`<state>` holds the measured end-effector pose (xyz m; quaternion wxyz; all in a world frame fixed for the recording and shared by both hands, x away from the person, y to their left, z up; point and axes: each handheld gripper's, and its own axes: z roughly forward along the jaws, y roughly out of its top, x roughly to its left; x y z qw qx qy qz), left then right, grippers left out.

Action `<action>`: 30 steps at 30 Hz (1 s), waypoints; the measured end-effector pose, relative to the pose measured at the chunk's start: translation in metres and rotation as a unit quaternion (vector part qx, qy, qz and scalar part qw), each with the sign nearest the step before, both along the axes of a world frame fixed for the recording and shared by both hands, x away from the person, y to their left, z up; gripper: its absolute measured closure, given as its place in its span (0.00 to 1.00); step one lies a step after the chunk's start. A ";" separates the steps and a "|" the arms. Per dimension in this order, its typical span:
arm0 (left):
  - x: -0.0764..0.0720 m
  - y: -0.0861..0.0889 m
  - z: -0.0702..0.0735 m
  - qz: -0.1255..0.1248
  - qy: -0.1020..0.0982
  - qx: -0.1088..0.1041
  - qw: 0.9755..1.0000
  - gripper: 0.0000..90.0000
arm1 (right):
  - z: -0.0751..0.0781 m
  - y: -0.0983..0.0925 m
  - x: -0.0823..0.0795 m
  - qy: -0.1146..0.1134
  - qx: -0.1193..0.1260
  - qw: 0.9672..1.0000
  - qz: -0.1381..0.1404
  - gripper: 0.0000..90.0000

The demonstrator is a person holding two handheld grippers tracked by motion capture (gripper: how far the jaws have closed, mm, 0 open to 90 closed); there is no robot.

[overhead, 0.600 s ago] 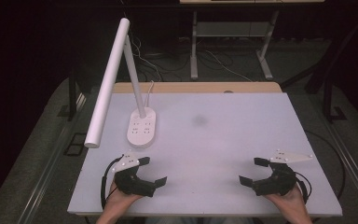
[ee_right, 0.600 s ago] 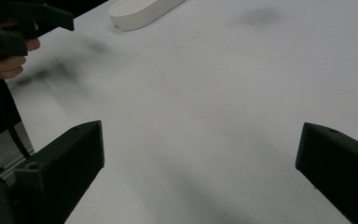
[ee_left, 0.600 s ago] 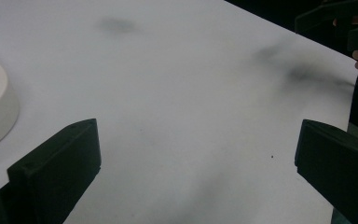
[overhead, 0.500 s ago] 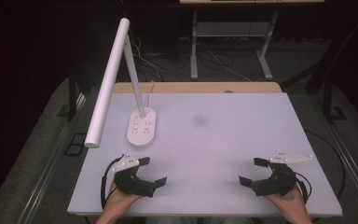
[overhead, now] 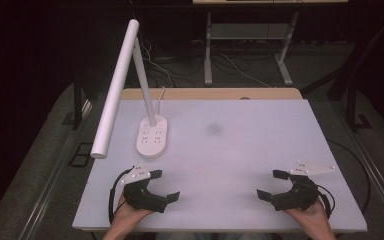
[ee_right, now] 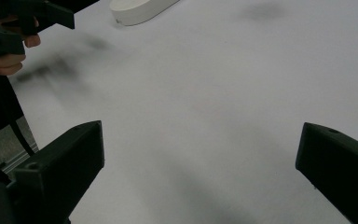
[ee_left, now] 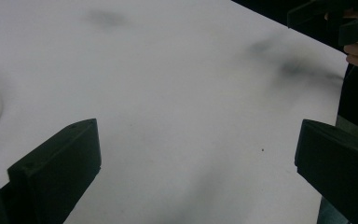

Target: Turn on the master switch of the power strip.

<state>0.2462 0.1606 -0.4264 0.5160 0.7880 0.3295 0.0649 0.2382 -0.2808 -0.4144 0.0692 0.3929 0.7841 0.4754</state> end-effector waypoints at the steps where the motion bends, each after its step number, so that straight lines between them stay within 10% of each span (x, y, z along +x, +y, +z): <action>1: 0.000 -0.001 0.000 0.000 0.000 0.001 1.000 0.00 | 0.000 0.000 0.000 0.000 0.000 1.000 0.000 0.01; 30: 0.005 0.014 0.023 -0.001 0.021 -0.009 1.000 0.00 | 0.000 0.002 -0.001 0.001 -0.009 1.000 0.008 0.01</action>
